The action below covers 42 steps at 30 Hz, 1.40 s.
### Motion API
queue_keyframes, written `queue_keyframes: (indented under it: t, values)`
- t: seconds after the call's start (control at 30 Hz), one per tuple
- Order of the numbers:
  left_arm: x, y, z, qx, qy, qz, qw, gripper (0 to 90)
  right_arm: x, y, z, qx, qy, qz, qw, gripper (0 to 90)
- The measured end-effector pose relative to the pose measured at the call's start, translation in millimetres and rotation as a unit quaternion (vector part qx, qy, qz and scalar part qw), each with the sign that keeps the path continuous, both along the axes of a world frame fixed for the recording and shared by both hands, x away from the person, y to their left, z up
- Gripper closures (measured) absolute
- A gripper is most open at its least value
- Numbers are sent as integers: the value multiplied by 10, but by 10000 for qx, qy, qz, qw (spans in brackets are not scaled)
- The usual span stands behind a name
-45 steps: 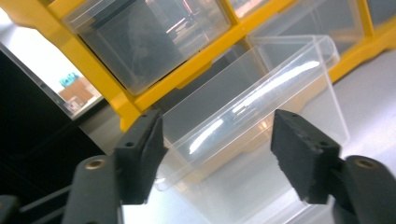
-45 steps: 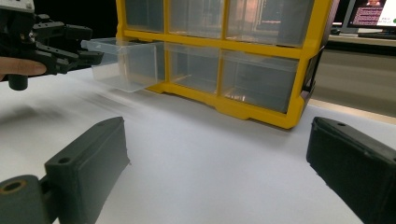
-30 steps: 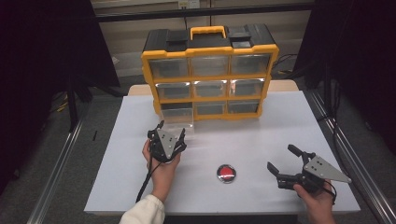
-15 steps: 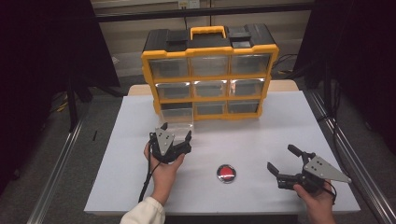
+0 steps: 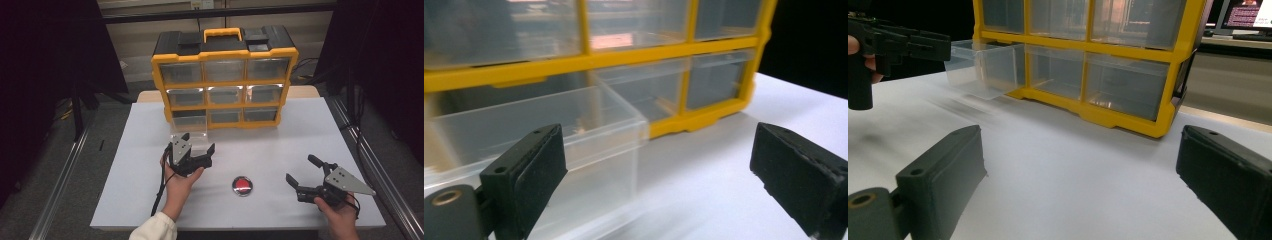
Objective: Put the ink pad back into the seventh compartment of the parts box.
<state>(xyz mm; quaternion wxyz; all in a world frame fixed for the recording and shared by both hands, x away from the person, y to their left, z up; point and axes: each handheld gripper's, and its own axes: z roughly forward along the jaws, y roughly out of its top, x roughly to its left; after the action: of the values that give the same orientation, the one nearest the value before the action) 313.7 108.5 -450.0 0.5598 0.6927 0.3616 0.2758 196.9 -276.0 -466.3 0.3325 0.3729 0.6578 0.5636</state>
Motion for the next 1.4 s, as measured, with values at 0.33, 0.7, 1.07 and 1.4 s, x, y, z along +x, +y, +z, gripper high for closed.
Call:
queue_keyframes:
  t: [0.33,0.7,1.07,1.4]
  values:
    - [-29,-120,9,-76,185,-484,9986,61,4,7,-3,-10,7,-6,10000,48]
    - [-72,-274,-13,90,439,-1055,9934,55,2,7,-3,17,8,14,10000,48]
    - [-105,-375,-37,329,611,-1560,9853,54,4,6,-4,9,3,19,10000,48]
    - [-153,-465,-52,465,783,-1896,9776,51,3,5,-3,10,4,18,10000,48]
